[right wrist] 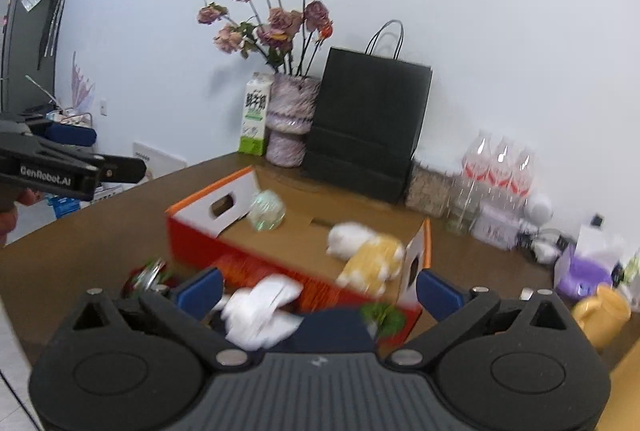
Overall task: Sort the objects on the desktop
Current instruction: 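Return to the table and grasp the white bottle cap with the left tool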
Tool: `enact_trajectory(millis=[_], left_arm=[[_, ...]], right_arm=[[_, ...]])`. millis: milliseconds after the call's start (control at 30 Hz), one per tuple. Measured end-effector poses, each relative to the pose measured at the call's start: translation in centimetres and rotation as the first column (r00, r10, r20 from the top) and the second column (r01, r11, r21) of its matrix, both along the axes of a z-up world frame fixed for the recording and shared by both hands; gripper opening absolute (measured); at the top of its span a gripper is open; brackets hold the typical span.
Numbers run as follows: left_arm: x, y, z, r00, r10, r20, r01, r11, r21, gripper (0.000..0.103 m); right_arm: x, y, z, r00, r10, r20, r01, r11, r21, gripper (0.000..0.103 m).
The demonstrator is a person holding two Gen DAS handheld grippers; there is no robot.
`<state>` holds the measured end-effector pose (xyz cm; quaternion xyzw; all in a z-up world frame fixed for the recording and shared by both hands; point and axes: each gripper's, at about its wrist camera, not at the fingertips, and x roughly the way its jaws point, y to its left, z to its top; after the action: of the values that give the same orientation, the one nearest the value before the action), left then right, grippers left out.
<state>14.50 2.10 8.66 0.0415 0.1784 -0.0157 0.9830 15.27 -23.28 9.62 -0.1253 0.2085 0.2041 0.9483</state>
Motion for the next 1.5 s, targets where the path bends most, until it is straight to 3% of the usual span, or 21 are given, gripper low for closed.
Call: enact_trajectory(millis=[267, 467, 633, 900, 1100, 1167, 1333, 1500], left_arm=[[-5.8, 0.0, -5.3, 1.0, 0.004, -0.021, -0.005, 0.999, -0.049, 0.103], [-8.3, -0.8, -8.8, 0.998, 0.006, -0.06, -0.009, 0.998, -0.055, 0.103], [-9.0, -1.7, -10.3, 0.994, -0.064, -0.089, 0.061, 0.997, -0.045, 0.103], [-8.0, -3.1, -12.4, 0.986, -0.105, -0.13, 0.101, 0.994, -0.033, 0.102], [-7.2, -3.6, -13.0, 0.983, -0.117, -0.144, 0.115, 0.993, -0.017, 0.091], [-6.8, -3.7, -13.1, 0.98, -0.128, -0.151, 0.126, 0.992, -0.024, 0.082], [-6.2, -4.2, -13.4, 0.974, -0.155, -0.165, 0.151, 0.988, -0.034, 0.077], [-5.5, -4.2, -13.9, 0.969, -0.15, -0.194, 0.144, 0.989, -0.044, 0.066]], right_arm=[[-5.8, -1.1, -5.2, 0.994, -0.049, -0.099, 0.056, 0.996, 0.065, 0.103], [-7.9, -1.9, -8.8, 0.976, -0.138, -0.168, 0.157, 0.981, 0.109, 0.103], [-8.6, -1.9, -10.4, 0.97, -0.161, -0.185, 0.184, 0.976, 0.114, 0.103], [-7.6, -0.9, -11.6, 0.973, -0.156, -0.168, 0.176, 0.977, 0.116, 0.103], [-6.3, -0.9, -12.2, 0.968, -0.187, -0.17, 0.209, 0.971, 0.119, 0.103], [-5.9, -0.7, -12.3, 0.968, -0.194, -0.16, 0.213, 0.97, 0.113, 0.103], [-4.6, 0.0, -12.4, 0.972, -0.185, -0.142, 0.2, 0.974, 0.103, 0.103], [-3.1, 0.9, -13.2, 0.97, -0.188, -0.153, 0.205, 0.974, 0.099, 0.103]])
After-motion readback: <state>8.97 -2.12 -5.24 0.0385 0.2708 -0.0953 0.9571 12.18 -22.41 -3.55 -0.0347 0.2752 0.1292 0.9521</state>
